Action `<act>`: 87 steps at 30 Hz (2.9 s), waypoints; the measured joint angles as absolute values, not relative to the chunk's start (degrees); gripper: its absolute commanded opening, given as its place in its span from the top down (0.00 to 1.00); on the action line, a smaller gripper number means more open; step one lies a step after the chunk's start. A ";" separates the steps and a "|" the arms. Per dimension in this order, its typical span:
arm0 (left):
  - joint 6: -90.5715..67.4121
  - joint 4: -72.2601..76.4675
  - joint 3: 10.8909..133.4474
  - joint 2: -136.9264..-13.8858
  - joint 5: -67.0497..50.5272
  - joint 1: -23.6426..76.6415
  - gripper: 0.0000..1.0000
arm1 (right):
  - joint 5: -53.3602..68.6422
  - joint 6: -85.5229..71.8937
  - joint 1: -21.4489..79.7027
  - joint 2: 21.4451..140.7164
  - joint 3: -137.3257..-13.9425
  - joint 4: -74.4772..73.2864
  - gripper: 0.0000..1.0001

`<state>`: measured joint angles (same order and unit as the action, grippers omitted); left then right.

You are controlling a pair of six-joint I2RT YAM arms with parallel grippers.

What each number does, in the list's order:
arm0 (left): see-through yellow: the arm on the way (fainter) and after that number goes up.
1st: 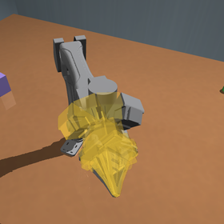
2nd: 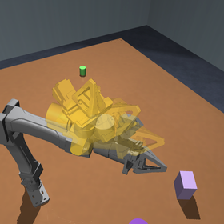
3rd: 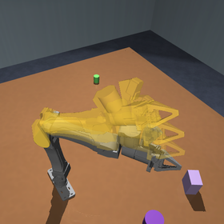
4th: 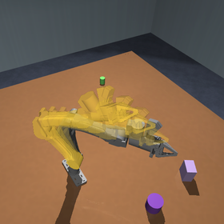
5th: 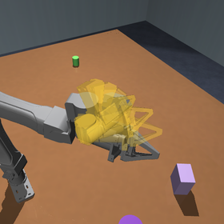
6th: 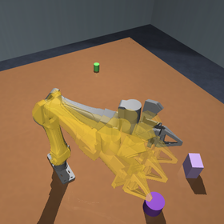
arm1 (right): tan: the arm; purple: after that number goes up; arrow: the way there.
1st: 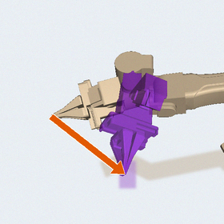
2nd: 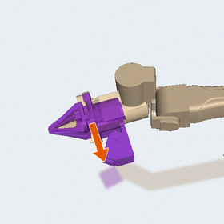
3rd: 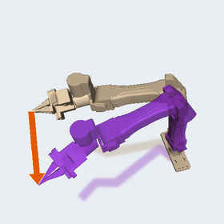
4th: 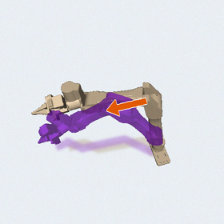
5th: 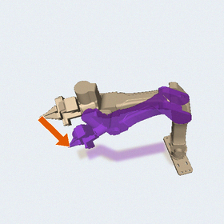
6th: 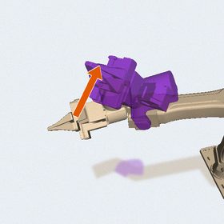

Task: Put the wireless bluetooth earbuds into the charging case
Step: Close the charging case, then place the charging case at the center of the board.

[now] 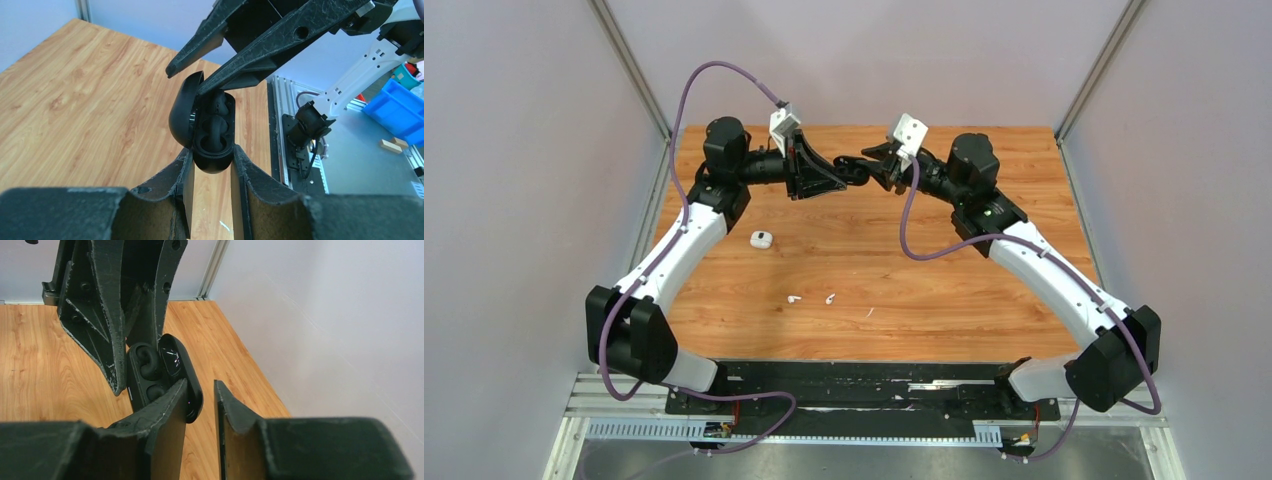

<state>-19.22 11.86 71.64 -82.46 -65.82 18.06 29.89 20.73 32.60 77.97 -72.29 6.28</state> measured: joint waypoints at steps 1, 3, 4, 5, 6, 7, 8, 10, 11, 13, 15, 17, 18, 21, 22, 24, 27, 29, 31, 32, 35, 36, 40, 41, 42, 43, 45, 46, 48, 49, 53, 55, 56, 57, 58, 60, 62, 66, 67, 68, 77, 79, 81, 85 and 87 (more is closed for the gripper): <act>-19.07 11.79 71.64 -82.46 -66.06 18.09 1.00 | 29.76 20.95 32.60 77.97 -72.53 5.91 0.70; -18.55 11.57 71.64 -82.46 -66.19 18.24 1.00 | 29.04 21.26 32.60 77.97 -73.25 4.73 0.70; -18.06 11.35 71.64 -82.46 -66.24 18.24 1.00 | 28.86 21.37 32.60 77.97 -73.58 4.03 0.69; -17.43 11.11 71.64 -82.46 -66.32 18.24 1.00 | 28.53 21.54 32.60 77.93 -73.89 3.38 0.69; -16.82 10.74 71.64 -82.46 -66.41 18.22 1.00 | 28.29 21.74 32.60 77.87 -74.02 2.79 0.69; -16.16 10.26 71.64 -82.46 -66.46 18.22 1.00 | 27.97 22.00 32.60 77.69 -74.04 2.28 0.68; -15.68 9.82 71.64 -82.46 -66.50 18.22 1.00 | 27.75 22.17 32.58 77.54 -74.04 1.85 0.68; -14.81 9.06 71.64 -82.46 -66.57 18.22 1.00 | 27.38 22.57 32.53 77.14 -74.04 0.69 0.68; -14.46 8.73 71.64 -82.46 -66.59 18.22 1.00 | 27.18 22.65 32.47 76.86 -74.04 -0.05 0.68; -13.87 8.27 71.64 -82.46 -66.63 18.22 1.00 | 26.89 22.83 32.18 76.25 -74.04 -1.17 0.68; -13.37 7.88 71.64 -82.46 -66.89 18.17 1.00 | 26.74 22.90 31.79 75.66 -74.08 -1.96 0.68; -12.29 7.11 71.68 -82.46 -67.09 17.96 1.00 | 26.74 22.83 31.40 75.24 -74.32 -3.07 0.60; -11.20 6.07 71.81 -82.46 -67.22 17.96 1.00 | 26.79 22.68 31.27 75.13 -74.50 -3.55 0.49; -7.66 1.98 72.29 -82.46 -67.75 17.89 1.00 | 28.60 20.99 29.76 74.94 -75.40 -4.64 0.13; -5.91 0.14 72.53 -82.46 -67.92 17.89 1.00 | 30.39 20.21 28.75 74.89 -75.88 -5.32 0.04; -3.03 -2.59 72.90 -82.46 -67.99 17.85 1.00 | 34.11 19.46 27.03 74.91 -77.01 -7.11 0.00; 0.69 -5.69 73.47 -82.46 -67.92 17.85 1.00 | 41.17 19.14 25.04 75.50 -79.40 -11.44 0.00; 2.68 -7.14 73.89 -82.46 -67.92 17.85 1.00 | 45.65 19.35 24.99 77.36 -81.49 -14.57 0.00; 3.95 -8.12 74.22 -82.46 -67.88 17.85 1.00 | 48.71 19.55 25.28 79.88 -83.11 -16.95 0.00; 4.43 -8.43 74.37 -82.46 -67.72 17.85 1.00 | 50.00 19.62 25.52 81.41 -83.72 -17.89 0.01; 5.52 -9.15 74.67 -82.46 -66.92 17.85 1.00 | 52.14 20.03 26.33 85.78 -84.18 -20.73 0.06; 5.67 -9.28 74.72 -82.46 -66.70 17.85 1.00 | 52.36 20.14 26.61 86.89 -84.18 -21.39 0.08; 5.32 -9.65 74.83 -82.65 -64.86 17.85 1.00 | 52.62 21.34 27.77 89.84 -84.77 -23.83 0.15; 4.89 -9.74 75.07 -82.87 -64.29 17.85 1.00 | 52.56 21.82 28.25 89.95 -84.97 -23.94 0.15; 4.32 -9.91 75.48 -83.31 -63.86 17.85 1.00 | 52.45 22.50 28.84 89.93 -85.17 -23.99 0.16; 3.49 -10.02 76.05 -83.88 -63.40 17.85 1.00 | 52.31 23.09 29.43 89.80 -85.41 -23.92 0.17; 1.78 -10.22 77.17 -84.99 -62.72 17.85 1.00 | 51.22 24.67 30.72 89.21 -85.54 -23.62 0.17; 0.93 -10.48 77.58 -85.45 -62.96 17.85 1.00 | 49.78 25.56 31.22 88.68 -85.41 -23.42 0.17; -0.95 -10.46 78.06 -85.73 -62.94 17.87 1.00 | 48.03 26.85 31.64 87.70 -84.68 -22.79 0.17; -1.58 -10.44 78.30 -85.76 -62.83 17.91 1.00 | 47.22 27.49 31.79 87.09 -84.09 -22.41 0.17; -3.81 -10.44 78.63 -85.82 -62.96 18.26 1.00 | 43.86 29.45 32.62 84.68 -81.65 -21.10 0.12; -4.05 -10.96 79.05 -86.48 -62.81 18.31 1.00 | 41.52 29.78 32.88 83.90 -80.36 -20.16 0.06; -4.01 -11.62 79.46 -87.31 -62.63 18.26 1.00 | 40.47 29.82 32.84 83.55 -79.55 -19.66 0.03; -4.01 -12.19 79.70 -88.20 -62.59 18.26 1.00 | 39.29 29.87 32.58 83.15 -78.43 -19.09 0.02; -3.99 -12.75 79.77 -89.25 -62.43 18.26 1.00 | 38.52 29.80 32.21 82.83 -77.30 -18.87 0.01; -4.27 -13.32 79.07 -91.50 -61.39 18.24 1.00 | 37.21 29.19 30.52 82.21 -74.59 -18.96 0.01; -5.19 -13.06 76.84 -93.67 -60.23 17.98 1.00 | 36.58 28.08 27.68 82.08 -72.60 -19.16 0.00; -10.20 -12.49 73.78 -99.22 -57.14 17.93 1.00 | 35.83 24.80 20.99 81.58 -69.87 -19.94 0.00; -11.66 -12.32 73.78 -101.32 -56.03 17.93 1.00 | 35.53 24.14 19.81 81.01 -69.23 -20.10 0.00; -13.08 -12.01 73.78 -103.28 -54.81 17.93 1.00 | 35.35 23.79 19.25 80.34 -68.73 -20.36 0.00; -23.55 -6.94 75.46 -117.27 -50.54 18.92 1.00 | 35.48 22.74 19.70 74.85 -66.96 -20.75 0.00; -24.95 -6.20 76.53 -119.77 -50.33 19.94 1.00 | 35.42 22.74 19.70 74.76 -66.50 -20.75 0.00; -26.17 -5.82 77.62 -121.78 -49.76 21.39 1.00 | 35.35 22.74 19.70 74.78 -65.71 -20.86 0.00; -27.42 -5.89 78.76 -123.66 -48.05 23.14 0.82 | 35.20 22.74 19.70 74.76 -64.49 -21.76 0.00; -27.83 -6.55 79.31 -123.87 -47.46 23.49 0.65 | 35.03 22.74 19.70 74.76 -64.42 -22.17 0.00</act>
